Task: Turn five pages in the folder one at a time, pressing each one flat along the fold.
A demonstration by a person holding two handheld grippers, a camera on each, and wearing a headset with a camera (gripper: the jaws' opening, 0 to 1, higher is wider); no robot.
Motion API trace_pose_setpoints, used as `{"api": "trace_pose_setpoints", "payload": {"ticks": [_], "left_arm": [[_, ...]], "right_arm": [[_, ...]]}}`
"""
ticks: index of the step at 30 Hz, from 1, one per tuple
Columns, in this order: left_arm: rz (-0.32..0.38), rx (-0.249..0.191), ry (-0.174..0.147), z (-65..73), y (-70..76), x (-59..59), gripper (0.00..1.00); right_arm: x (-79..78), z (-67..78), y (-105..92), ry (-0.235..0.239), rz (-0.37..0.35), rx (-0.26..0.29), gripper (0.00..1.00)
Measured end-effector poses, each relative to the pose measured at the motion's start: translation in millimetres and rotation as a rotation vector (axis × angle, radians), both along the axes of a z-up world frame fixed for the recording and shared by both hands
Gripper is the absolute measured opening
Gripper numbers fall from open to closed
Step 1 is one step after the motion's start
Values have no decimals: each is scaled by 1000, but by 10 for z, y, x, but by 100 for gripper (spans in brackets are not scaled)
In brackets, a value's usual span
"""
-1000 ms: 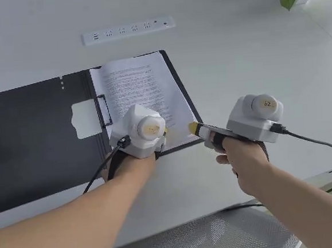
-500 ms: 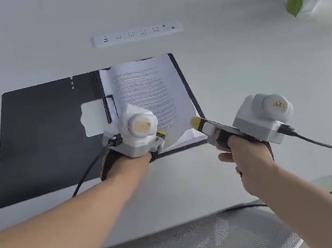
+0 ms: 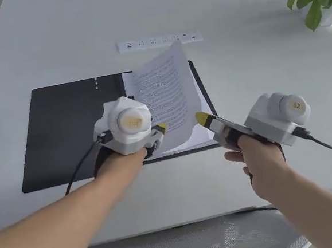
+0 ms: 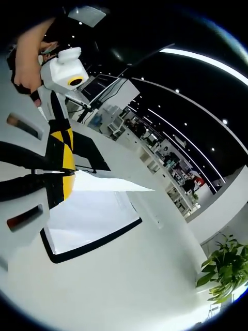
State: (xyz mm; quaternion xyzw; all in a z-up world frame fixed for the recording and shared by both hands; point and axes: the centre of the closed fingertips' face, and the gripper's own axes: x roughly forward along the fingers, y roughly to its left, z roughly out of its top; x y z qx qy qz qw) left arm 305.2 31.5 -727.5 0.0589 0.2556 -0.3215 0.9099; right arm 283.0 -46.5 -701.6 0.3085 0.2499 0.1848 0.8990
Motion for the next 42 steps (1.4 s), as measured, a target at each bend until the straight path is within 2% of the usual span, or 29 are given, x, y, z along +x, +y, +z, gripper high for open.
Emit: {"api": "trace_pose_setpoints", "payload": {"ticks": [5, 8, 13, 18, 23, 27, 29, 31, 33, 42], "left_arm": [[22, -24, -32, 197, 241, -63, 19], [34, -31, -38, 272, 366, -107, 19], [77, -51, -49, 408, 656, -192, 19], [108, -42, -60, 438, 943, -247, 19], [152, -52, -60, 480, 1227, -309, 19], [185, -65, -55, 468, 1432, -337, 19], [197, -64, -51, 457, 1511, -375, 20], [206, -65, -48, 455, 1576, -401, 20], [219, -71, -47, 459, 1644, -422, 20], [282, -79, -32, 430, 1995, -548, 20]], "right_arm": [[-12, 147, 201, -43, 44, -11, 0], [-18, 209, 302, -55, 60, -7, 0], [-17, 266, 533, -69, 98, -11, 0], [-11, 304, 780, -75, 132, -6, 0], [1, 314, 1043, -78, 174, -9, 0], [34, 280, 1242, -59, 189, 13, 0], [43, 254, 1336, -54, 199, 0, 0], [39, 240, 1414, -41, 209, 17, 0], [34, 213, 1500, -35, 220, 12, 0], [8, -26, 1863, 12, 288, -11, 0]]}}
